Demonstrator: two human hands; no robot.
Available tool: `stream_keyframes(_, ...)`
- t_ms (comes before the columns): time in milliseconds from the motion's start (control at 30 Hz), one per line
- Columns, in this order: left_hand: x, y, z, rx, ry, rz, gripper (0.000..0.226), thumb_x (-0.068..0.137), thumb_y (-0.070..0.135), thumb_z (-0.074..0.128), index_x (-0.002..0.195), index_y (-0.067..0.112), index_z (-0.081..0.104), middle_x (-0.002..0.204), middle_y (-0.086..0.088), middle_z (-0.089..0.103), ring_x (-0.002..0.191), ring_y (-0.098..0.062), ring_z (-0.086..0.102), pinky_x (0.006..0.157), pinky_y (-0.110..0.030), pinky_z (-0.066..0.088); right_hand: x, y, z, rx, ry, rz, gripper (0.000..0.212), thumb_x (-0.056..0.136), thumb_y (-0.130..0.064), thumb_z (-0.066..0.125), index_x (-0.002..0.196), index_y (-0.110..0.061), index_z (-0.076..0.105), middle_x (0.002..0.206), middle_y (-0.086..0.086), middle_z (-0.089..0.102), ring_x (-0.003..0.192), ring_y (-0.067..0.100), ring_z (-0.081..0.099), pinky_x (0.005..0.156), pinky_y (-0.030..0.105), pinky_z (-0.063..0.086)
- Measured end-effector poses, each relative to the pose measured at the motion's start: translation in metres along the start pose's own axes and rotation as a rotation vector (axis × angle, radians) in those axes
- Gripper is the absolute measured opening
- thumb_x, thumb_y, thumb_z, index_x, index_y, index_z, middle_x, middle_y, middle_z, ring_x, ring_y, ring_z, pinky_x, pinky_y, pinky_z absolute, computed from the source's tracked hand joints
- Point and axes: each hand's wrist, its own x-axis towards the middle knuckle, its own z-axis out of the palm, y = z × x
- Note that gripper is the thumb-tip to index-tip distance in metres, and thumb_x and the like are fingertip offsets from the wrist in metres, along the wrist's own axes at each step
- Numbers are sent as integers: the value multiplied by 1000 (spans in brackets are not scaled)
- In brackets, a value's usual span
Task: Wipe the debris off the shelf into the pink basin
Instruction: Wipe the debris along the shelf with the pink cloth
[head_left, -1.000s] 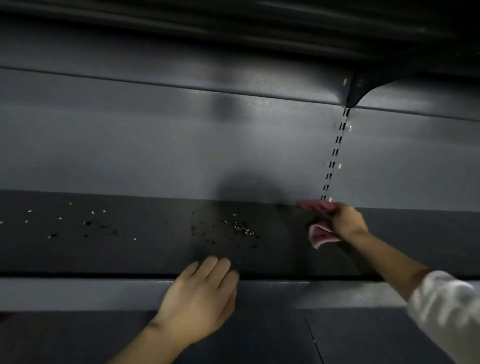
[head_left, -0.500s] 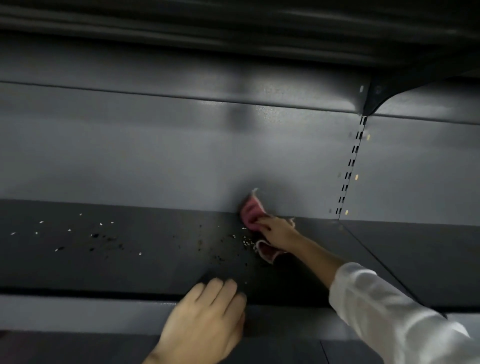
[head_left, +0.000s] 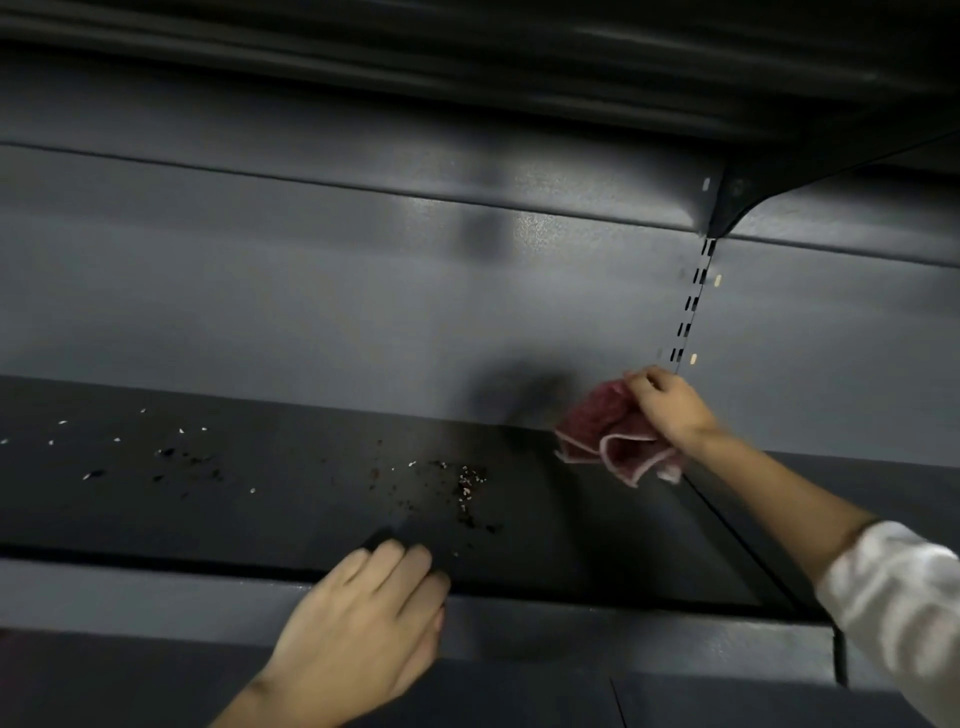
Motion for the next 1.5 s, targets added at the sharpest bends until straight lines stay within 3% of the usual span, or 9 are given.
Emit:
stream_keyframes(200, -1, -1, 1, -8, -9, 0, 25, 72, 29, 49, 70, 16, 70, 67, -1, 61, 70, -18, 37, 61, -28, 28, -5, 5, 16, -217, -351, 177, 33, 95, -36, 28, 92, -12, 51, 110, 20, 57, 83, 28, 58, 65, 26, 43)
stream_keyframes(367, -2, -1, 1, -20, 0, -3, 22, 71, 28, 50, 73, 16, 69, 67, -1, 59, 69, -18, 36, 60, -28, 29, -3, 2, 32, 162, -11, 209, 37, 92, -18, 36, 121, 2, 46, 121, 22, 47, 103, 29, 46, 87, 35, 37)
stream_keyframes(467, -2, -1, 1, -24, 5, -4, 25, 72, 28, 49, 72, 15, 70, 68, -1, 61, 70, -18, 37, 60, -28, 29, -18, 9, 33, -150, 104, 142, 32, 89, -19, 44, 117, -6, 51, 125, 20, 43, 118, 34, 38, 101, 44, 35)
stream_keyframes(733, 1, 0, -1, -32, -1, -12, 27, 73, 28, 47, 70, 16, 71, 69, -1, 63, 72, -17, 38, 60, -27, 29, -52, 19, 56, -577, -224, 49, 77, 76, -60, 55, 136, -18, 31, 134, 17, 38, 125, 39, 38, 104, 48, 37)
stream_keyframes(800, 1, 0, -1, -41, 5, -27, 26, 72, 28, 48, 68, 16, 71, 67, -1, 62, 71, -17, 38, 60, -28, 29, -47, 20, 51, -487, -225, -50, 58, 79, -44, 62, 128, -17, 45, 125, 15, 37, 107, 36, 54, 98, 42, 47)
stream_keyframes(867, 1, 0, -1, -55, 18, -39, 25, 70, 28, 48, 66, 17, 71, 66, -1, 63, 71, -17, 38, 60, -28, 30, -39, 21, 38, -257, -162, -62, 40, 80, -25, 66, 116, -18, 50, 114, 9, 33, 69, 29, 66, 68, 33, 58)
stream_keyframes(933, 1, 0, 0, -56, 20, -40, 25, 69, 29, 49, 65, 18, 71, 67, 0, 64, 72, -16, 39, 62, -27, 31, -22, 29, 23, -152, 8, 13, 42, 77, -13, 69, 112, -12, 46, 114, 14, 39, 64, 28, 63, 56, 26, 49)
stream_keyframes(1133, 3, 0, 3, -34, 6, -35, 22, 68, 30, 51, 63, 21, 70, 67, 1, 64, 72, -17, 40, 61, -27, 32, 15, 49, 21, -369, 17, 323, 35, 80, -17, 67, 113, -6, 64, 116, 23, 61, 104, 35, 60, 93, 39, 49)
stream_keyframes(1500, 3, 2, -3, 9, -51, -40, 25, 69, 29, 49, 65, 17, 70, 67, -1, 63, 70, -21, 37, 60, -27, 30, -9, -20, 99, -380, -245, -259, 29, 89, -12, 51, 109, -24, 69, 122, 4, 65, 116, 26, 54, 102, 36, 42)
